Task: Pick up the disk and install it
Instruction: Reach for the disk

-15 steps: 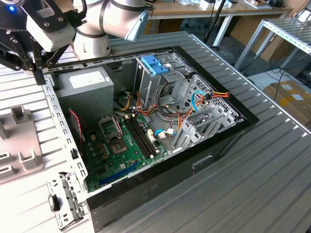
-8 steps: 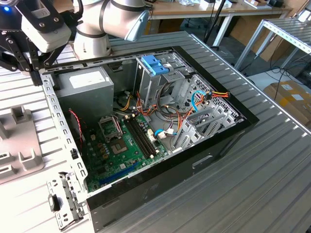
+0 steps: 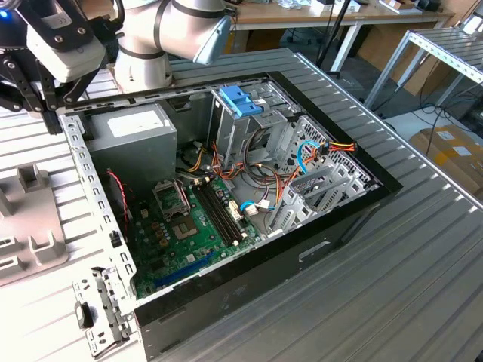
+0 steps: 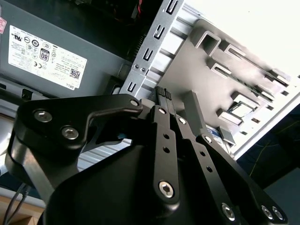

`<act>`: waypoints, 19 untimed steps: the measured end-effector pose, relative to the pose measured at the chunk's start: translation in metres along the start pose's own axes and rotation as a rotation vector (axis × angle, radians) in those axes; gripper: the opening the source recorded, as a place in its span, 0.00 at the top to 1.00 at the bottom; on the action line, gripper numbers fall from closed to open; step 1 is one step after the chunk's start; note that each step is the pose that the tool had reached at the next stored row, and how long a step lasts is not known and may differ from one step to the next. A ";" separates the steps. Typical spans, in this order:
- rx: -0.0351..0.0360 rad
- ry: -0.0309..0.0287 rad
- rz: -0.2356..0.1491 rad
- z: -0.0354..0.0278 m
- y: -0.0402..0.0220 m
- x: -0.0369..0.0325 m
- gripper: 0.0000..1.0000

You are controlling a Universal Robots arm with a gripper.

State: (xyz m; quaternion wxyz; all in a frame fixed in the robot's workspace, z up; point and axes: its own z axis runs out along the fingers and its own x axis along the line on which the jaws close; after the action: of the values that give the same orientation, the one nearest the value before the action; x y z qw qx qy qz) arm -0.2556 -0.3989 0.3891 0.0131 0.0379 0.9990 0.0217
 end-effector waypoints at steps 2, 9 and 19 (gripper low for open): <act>0.0000 0.0000 0.000 0.0000 -0.0001 0.0016 0.89; 0.0001 0.0001 0.000 0.0000 -0.0005 0.0059 0.89; 0.0000 0.0000 0.000 0.0000 -0.0010 0.0126 0.89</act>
State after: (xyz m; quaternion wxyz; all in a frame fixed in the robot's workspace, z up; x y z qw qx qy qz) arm -0.2683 -0.3989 0.3887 0.0131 0.0379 0.9990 0.0217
